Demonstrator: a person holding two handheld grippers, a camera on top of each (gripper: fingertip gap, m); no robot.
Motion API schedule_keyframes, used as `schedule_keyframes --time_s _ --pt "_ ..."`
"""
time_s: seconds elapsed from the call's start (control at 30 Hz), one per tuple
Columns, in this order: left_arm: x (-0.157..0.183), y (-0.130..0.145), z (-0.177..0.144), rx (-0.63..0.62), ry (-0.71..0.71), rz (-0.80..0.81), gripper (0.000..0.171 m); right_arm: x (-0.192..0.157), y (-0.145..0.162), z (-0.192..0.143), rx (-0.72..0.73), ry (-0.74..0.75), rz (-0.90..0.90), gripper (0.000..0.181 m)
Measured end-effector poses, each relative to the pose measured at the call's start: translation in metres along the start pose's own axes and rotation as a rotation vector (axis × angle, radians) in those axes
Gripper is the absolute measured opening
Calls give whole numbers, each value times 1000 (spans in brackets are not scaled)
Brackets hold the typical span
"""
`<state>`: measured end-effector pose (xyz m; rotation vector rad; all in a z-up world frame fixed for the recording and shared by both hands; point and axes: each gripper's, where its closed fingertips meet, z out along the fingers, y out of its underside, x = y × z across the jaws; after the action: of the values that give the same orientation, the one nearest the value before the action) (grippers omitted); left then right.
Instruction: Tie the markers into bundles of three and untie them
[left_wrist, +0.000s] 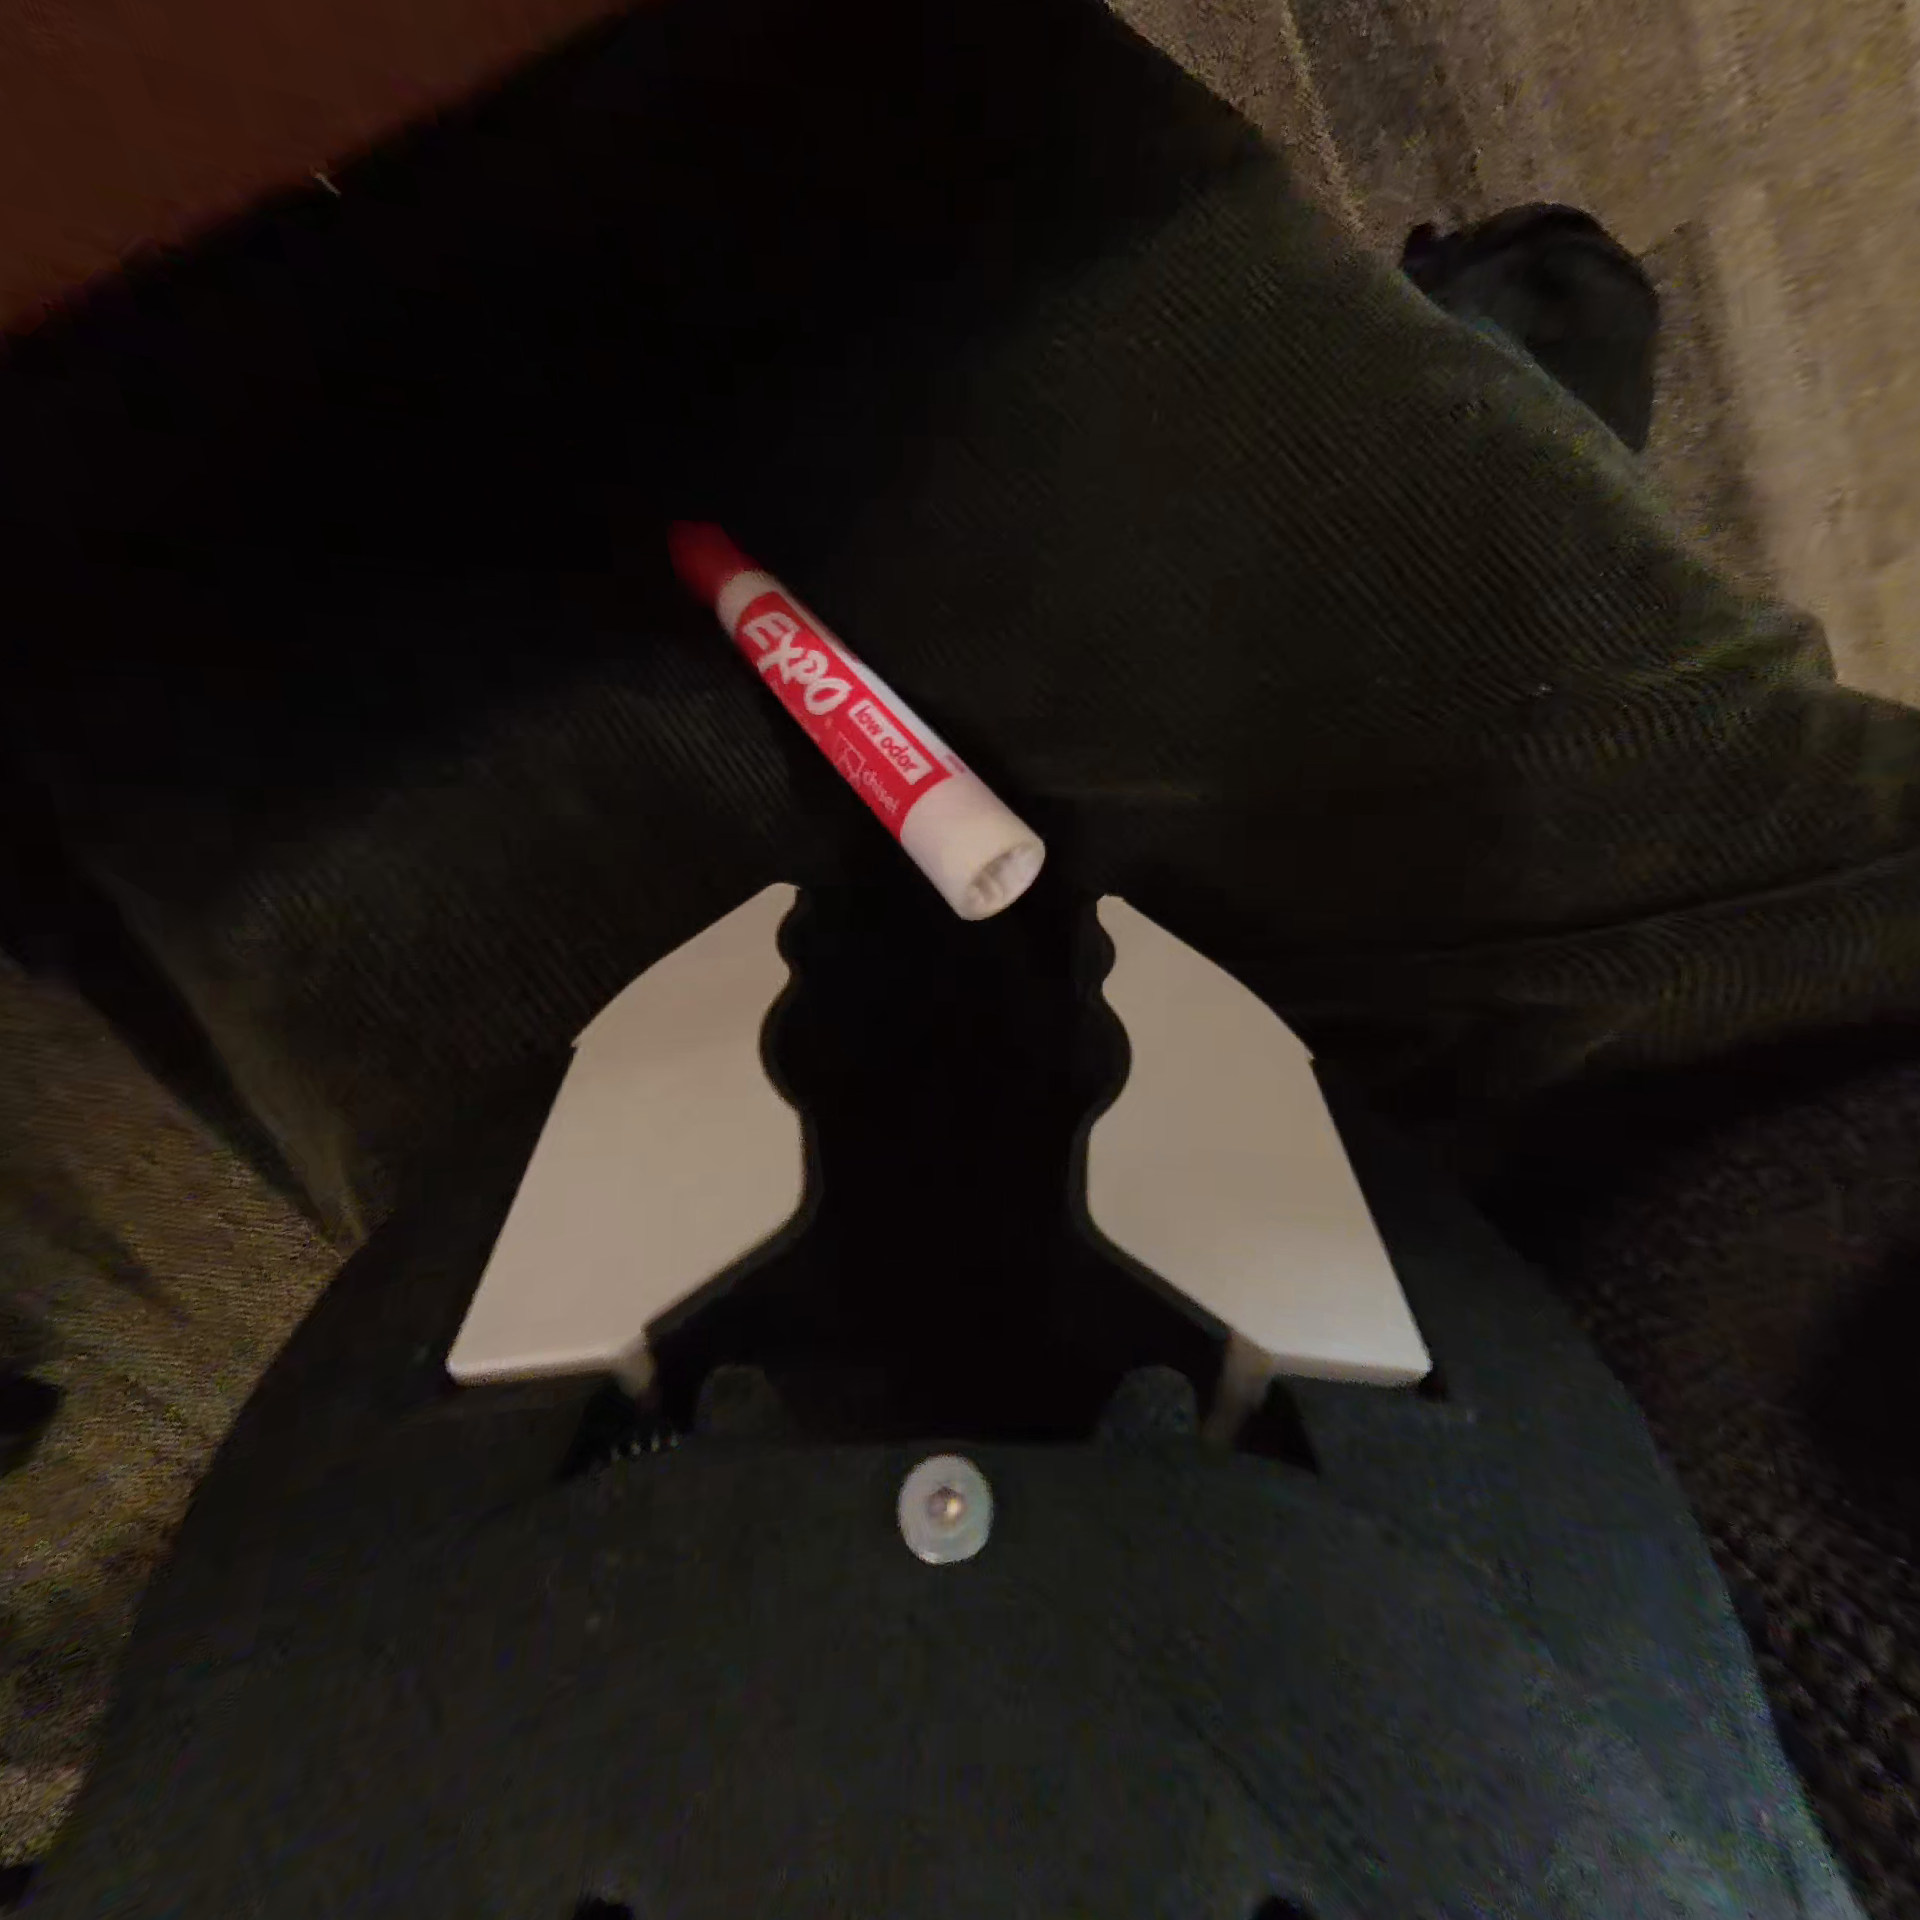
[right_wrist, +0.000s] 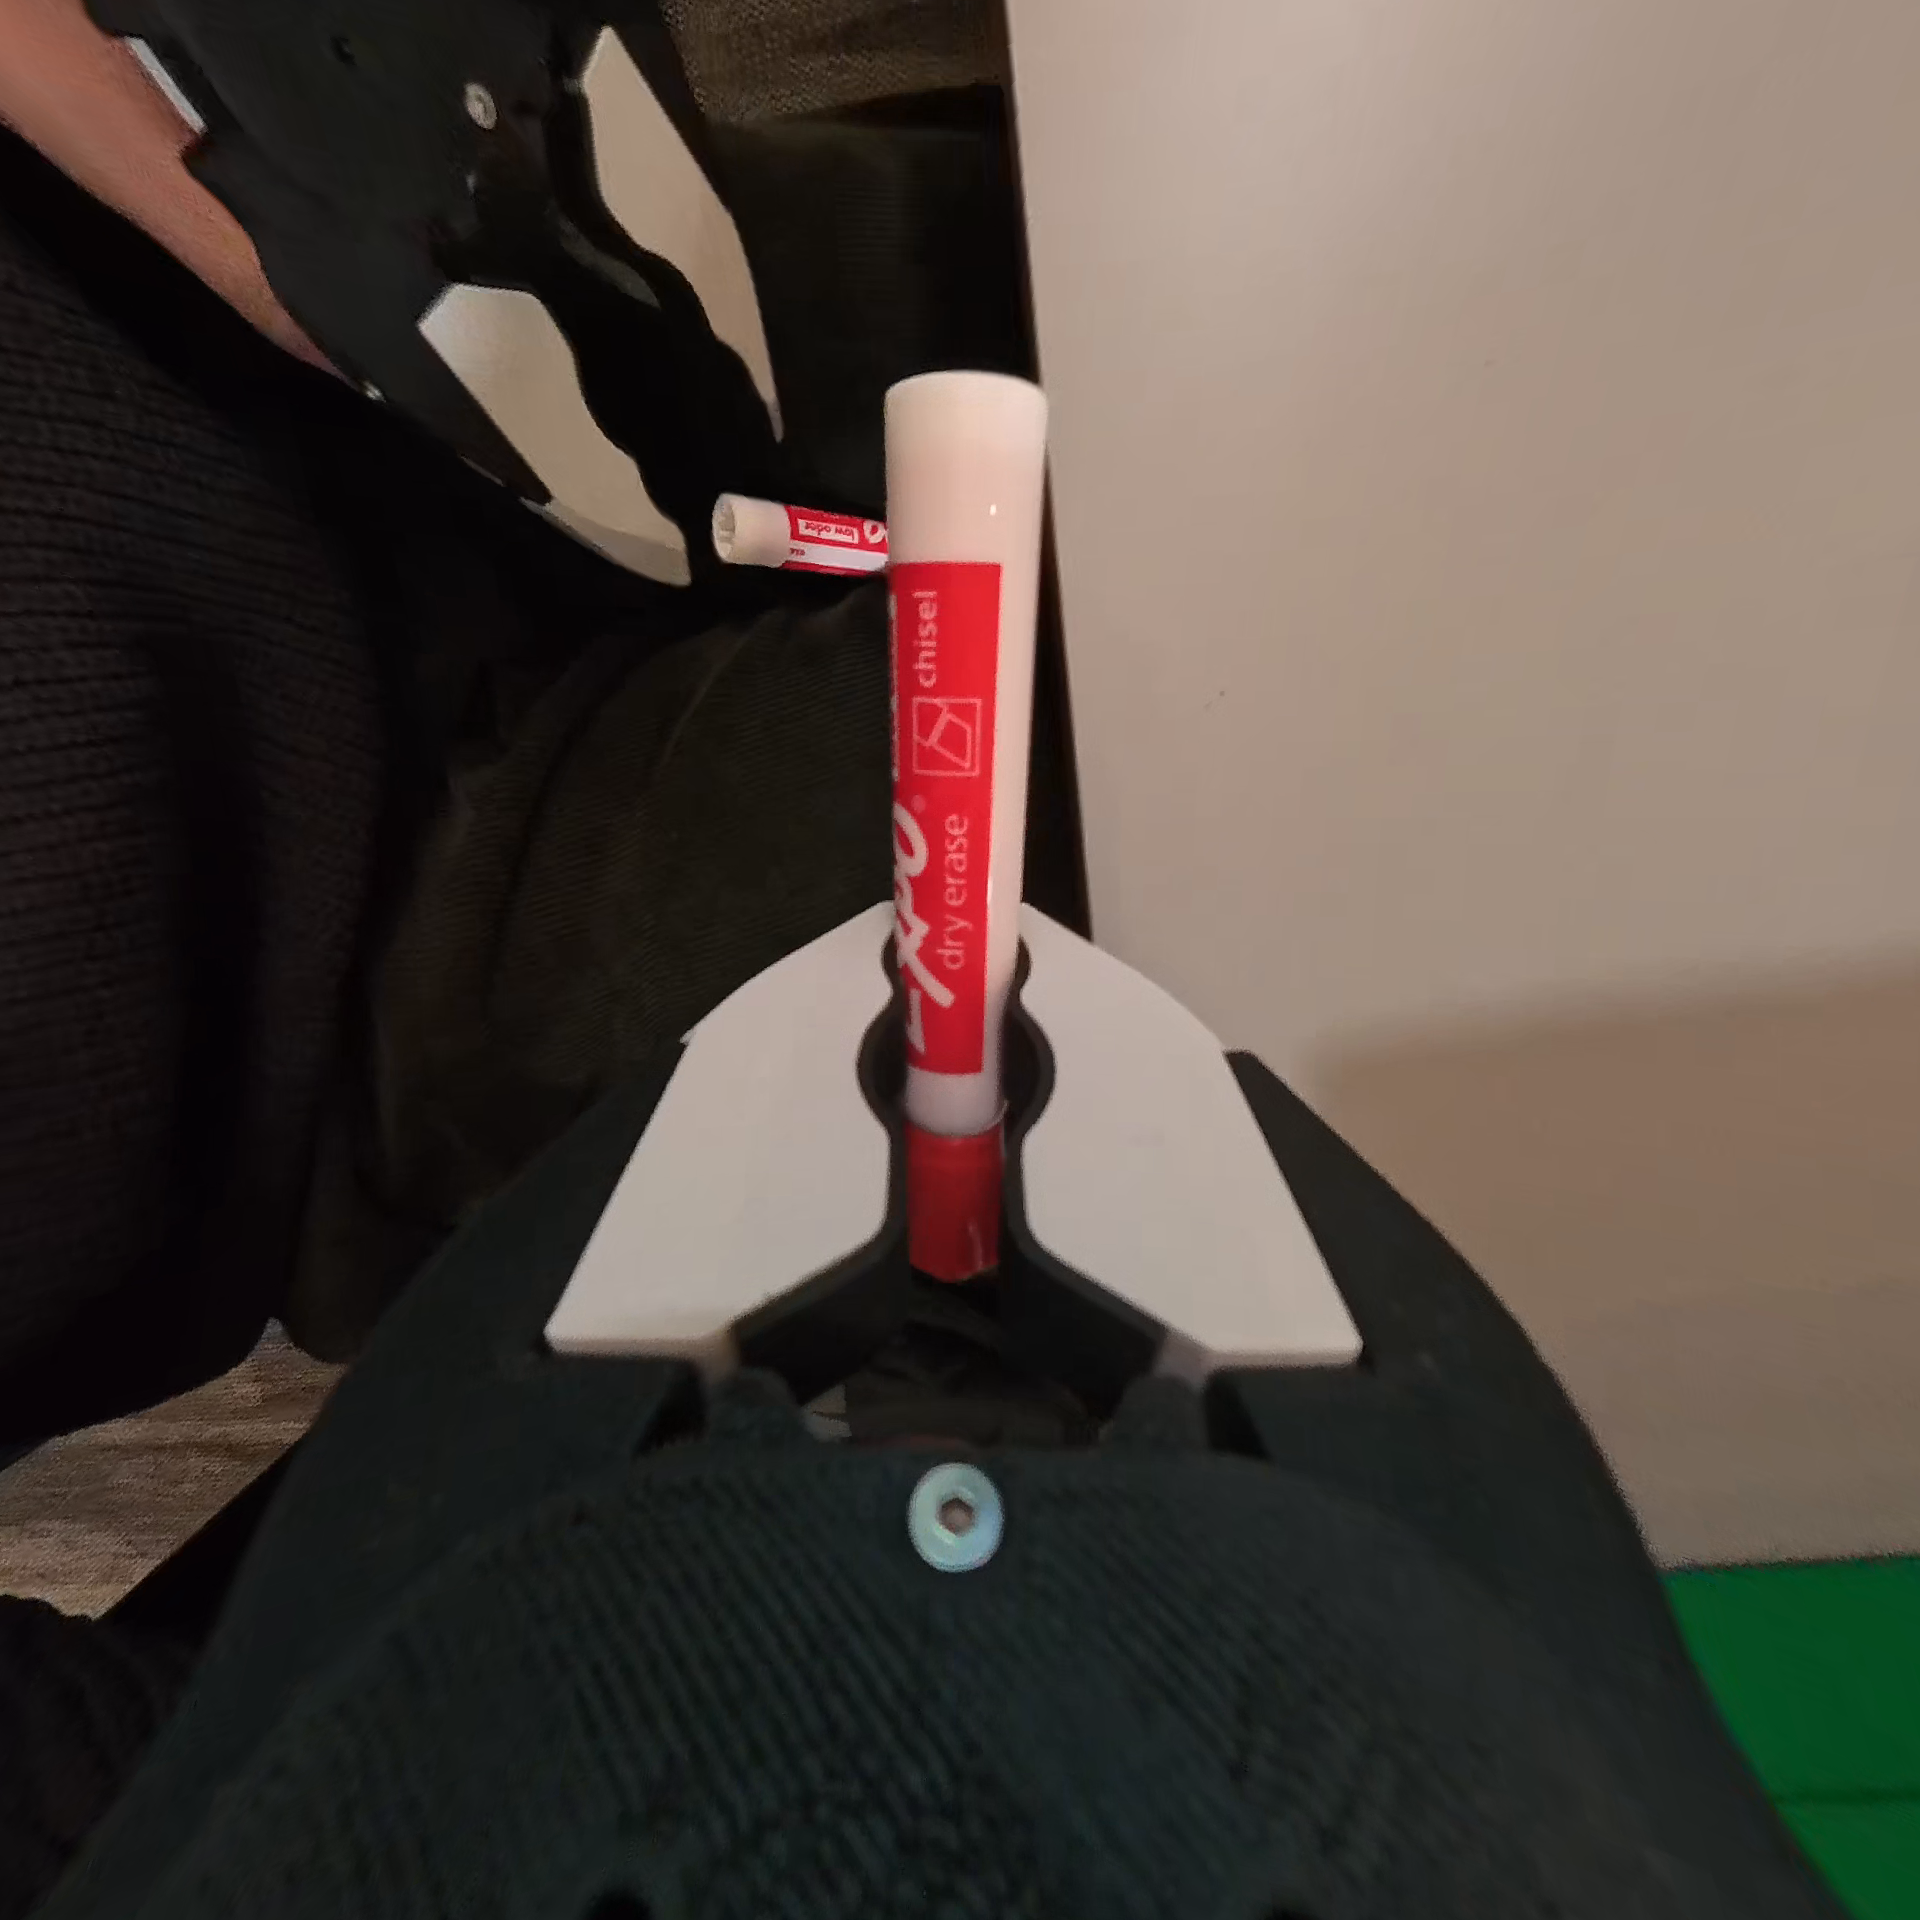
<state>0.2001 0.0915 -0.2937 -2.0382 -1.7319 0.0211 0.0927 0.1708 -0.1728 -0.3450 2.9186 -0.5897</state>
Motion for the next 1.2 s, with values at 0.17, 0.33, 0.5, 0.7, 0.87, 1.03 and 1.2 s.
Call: schedule_keyframes --time_s 0.17,0.33,0.5,0.7,0.87,1.03,1.2 --pt "11 7 19 -52 -74 78 47 -13 18 -3 1 -7 12 14" --pt "12 8 18 -43 -146 111 30 -23 24 -9 13 -6 -9 14" --pt "3 3 -2 -6 -152 70 24 -27 20 -14 24 0 -36 14" --pt "7 -20 -50 183 -15 -27 22 -26 19 -12 9 6 -41 14" --pt "22 -51 -108 475 264 -89 21 -23 22 -7 -13 19 -29 14" --pt "18 -84 -164 750 429 -114 21 -11 31 -4 -29 25 5 14" --pt "46 -126 -170 773 688 36 20 -7 39 11 -32 -23 15 14"
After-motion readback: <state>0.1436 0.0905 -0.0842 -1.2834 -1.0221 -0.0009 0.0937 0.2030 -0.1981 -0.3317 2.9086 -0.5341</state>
